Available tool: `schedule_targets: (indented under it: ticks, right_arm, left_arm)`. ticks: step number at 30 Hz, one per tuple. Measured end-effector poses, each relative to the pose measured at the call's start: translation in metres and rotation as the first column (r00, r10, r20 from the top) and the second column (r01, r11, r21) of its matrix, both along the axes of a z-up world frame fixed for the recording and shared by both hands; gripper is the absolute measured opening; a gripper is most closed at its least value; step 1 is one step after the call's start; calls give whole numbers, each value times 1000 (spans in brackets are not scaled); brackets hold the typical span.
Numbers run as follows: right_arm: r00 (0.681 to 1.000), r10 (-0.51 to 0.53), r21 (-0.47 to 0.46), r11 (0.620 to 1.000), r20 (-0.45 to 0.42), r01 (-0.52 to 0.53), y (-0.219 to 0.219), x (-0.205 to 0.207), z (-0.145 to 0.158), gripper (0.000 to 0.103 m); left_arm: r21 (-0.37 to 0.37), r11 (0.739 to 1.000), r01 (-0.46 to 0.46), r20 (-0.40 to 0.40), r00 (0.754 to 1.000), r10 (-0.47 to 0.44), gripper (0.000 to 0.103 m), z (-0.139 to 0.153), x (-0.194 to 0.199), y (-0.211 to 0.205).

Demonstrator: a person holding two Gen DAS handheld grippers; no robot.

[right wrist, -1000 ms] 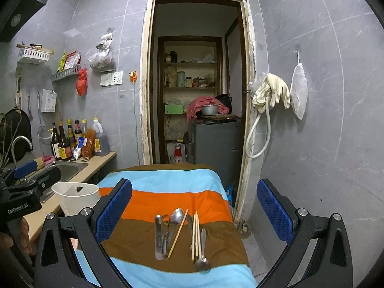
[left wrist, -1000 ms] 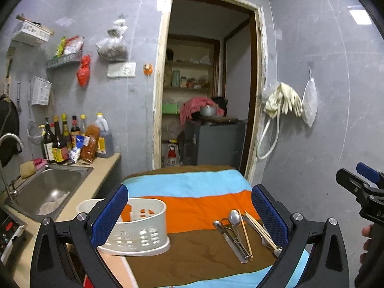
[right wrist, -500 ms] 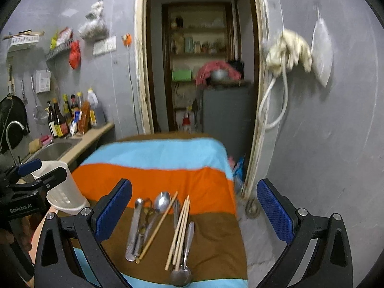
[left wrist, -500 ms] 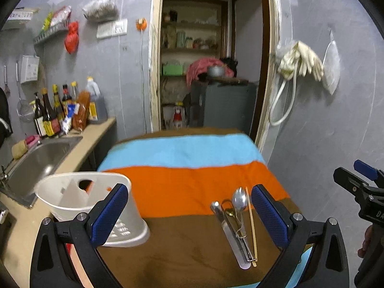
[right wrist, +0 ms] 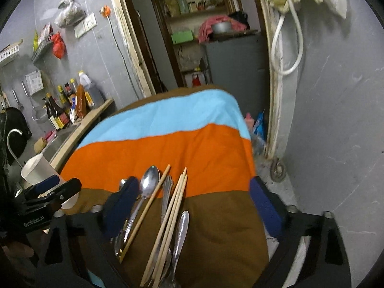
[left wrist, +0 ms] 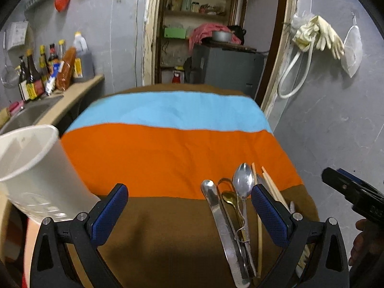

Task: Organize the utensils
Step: 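Lower both tools toward the row of utensils on the brown stripe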

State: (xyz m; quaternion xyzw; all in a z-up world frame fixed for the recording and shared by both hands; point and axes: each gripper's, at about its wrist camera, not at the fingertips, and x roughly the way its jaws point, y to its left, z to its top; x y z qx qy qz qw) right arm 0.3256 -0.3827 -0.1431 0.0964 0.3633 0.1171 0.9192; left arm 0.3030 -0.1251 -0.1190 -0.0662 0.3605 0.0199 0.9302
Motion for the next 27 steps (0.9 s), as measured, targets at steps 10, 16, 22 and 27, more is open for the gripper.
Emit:
schedule_targets:
  ticks: [10,16,22,27]
  right_arm:
    - [992,63,36,998,-109,-59,15,35,-49,40]
    - [985,107,52,994,-139,-100,23,46,-59,36]
    - [978,137,66,990,-159,-128,26,52,-64,35]
    - [973,145,82,988,-179,-132,23,53,-68,35]
  left_arm:
    - [-131,990,59,-120,990,-75,63,-44,31,3]
    - [-192,980,58,-162,983,-90,39,-55,45,-1]
    - [-297,952,68,-198,971,-131,22,-61,55,1]
    - [-346,938,34,-220,969,-116,9,-64,57,5]
